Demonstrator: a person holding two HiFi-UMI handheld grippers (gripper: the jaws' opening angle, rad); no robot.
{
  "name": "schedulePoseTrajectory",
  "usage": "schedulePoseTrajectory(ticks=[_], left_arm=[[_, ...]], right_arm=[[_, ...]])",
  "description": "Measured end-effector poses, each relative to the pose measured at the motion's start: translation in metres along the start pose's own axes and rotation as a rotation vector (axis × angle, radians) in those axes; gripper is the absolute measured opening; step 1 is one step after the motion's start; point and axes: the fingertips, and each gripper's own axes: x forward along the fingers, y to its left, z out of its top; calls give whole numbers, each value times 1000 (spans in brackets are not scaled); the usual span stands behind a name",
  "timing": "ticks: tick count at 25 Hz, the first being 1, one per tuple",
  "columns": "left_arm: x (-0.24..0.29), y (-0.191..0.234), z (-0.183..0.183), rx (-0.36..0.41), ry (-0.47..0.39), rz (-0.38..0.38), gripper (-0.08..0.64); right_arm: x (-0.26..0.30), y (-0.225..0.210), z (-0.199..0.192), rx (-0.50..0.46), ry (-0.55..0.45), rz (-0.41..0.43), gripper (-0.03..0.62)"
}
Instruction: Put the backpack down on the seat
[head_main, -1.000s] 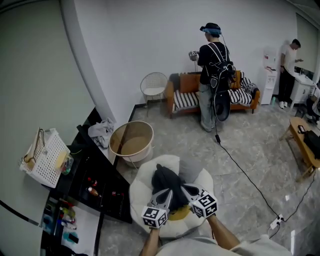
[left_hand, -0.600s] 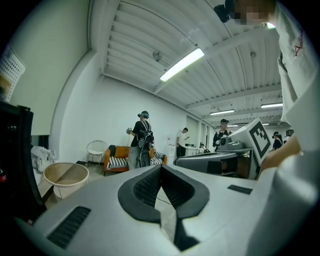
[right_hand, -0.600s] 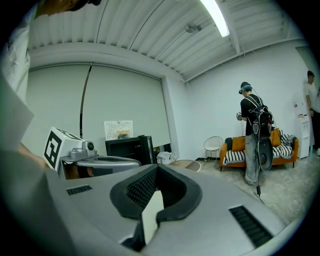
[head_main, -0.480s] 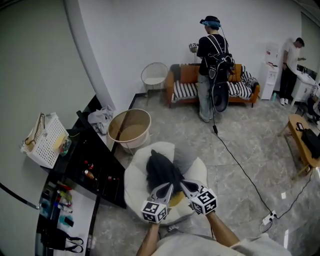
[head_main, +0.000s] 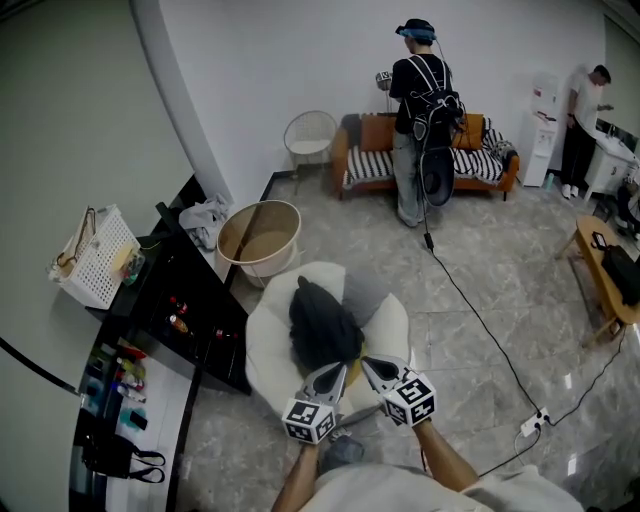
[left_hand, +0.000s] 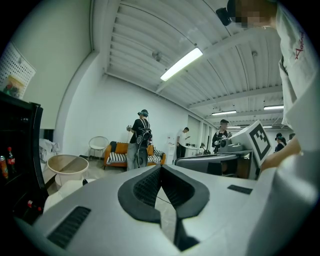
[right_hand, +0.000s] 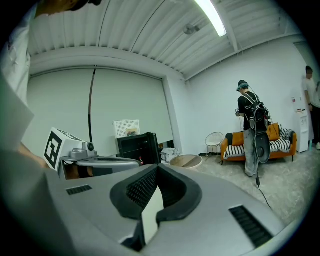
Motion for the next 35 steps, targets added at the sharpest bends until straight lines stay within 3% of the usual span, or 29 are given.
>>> schedulePoseTrajectory(ticks=[15,35], left_arm=[[-64,-78,-29,-4,13,1,31],[-119,-105,-47,-8,-11,-1,31]], right_arm=[[-80,60,-28,0,-9,2,28],[-112,112,-40,-53,-11,-4,28]])
